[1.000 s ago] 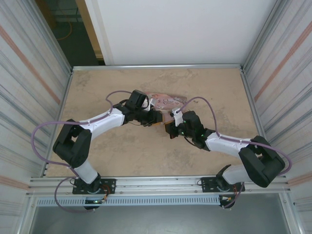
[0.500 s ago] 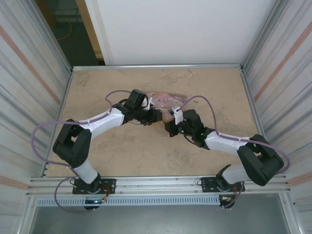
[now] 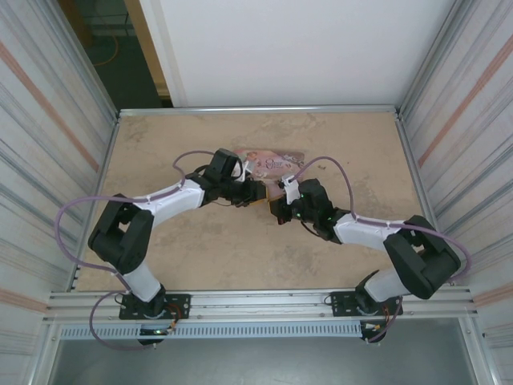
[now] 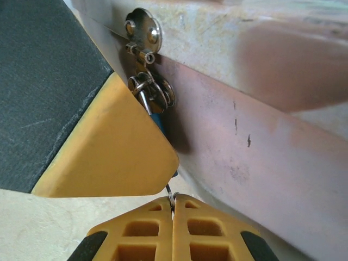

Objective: Unlock the padlock with the key

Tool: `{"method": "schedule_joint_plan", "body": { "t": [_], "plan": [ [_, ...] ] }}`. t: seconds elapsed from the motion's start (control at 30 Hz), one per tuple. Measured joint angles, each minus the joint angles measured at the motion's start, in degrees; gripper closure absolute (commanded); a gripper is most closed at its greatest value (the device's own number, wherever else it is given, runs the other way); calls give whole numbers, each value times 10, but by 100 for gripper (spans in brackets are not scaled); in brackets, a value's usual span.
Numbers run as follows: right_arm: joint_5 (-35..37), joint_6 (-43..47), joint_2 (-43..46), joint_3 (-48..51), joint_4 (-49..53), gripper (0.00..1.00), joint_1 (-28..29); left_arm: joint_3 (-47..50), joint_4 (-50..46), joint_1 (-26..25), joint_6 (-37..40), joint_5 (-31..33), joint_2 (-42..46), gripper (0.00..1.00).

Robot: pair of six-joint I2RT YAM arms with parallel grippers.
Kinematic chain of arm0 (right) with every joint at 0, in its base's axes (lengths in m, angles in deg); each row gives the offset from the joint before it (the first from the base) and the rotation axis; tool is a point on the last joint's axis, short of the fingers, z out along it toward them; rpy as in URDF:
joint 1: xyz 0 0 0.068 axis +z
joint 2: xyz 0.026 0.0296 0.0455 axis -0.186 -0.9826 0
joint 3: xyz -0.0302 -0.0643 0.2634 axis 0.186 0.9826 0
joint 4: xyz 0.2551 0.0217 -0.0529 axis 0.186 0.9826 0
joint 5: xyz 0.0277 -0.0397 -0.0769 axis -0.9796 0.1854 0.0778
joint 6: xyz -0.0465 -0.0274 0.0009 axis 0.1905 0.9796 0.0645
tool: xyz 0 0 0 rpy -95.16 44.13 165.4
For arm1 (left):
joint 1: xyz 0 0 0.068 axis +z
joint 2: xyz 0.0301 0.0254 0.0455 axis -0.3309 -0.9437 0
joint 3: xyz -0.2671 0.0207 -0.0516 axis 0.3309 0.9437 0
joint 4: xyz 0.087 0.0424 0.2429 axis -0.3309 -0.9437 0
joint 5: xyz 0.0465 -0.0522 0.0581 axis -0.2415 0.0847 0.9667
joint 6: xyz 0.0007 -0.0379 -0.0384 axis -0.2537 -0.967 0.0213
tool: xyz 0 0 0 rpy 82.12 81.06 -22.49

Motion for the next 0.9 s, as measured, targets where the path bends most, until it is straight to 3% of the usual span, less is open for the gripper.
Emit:
{"method": "schedule_joint_plan", "body": {
  "t": [0.63, 0.9],
  "plan": [
    [-12, 0, -79, 0, -43, 100, -18, 16, 55, 5, 12, 10, -50, 64],
    [-16, 0, -103, 2, -28, 100, -25, 29, 56, 10, 4, -5, -49, 56]
  ]
}}
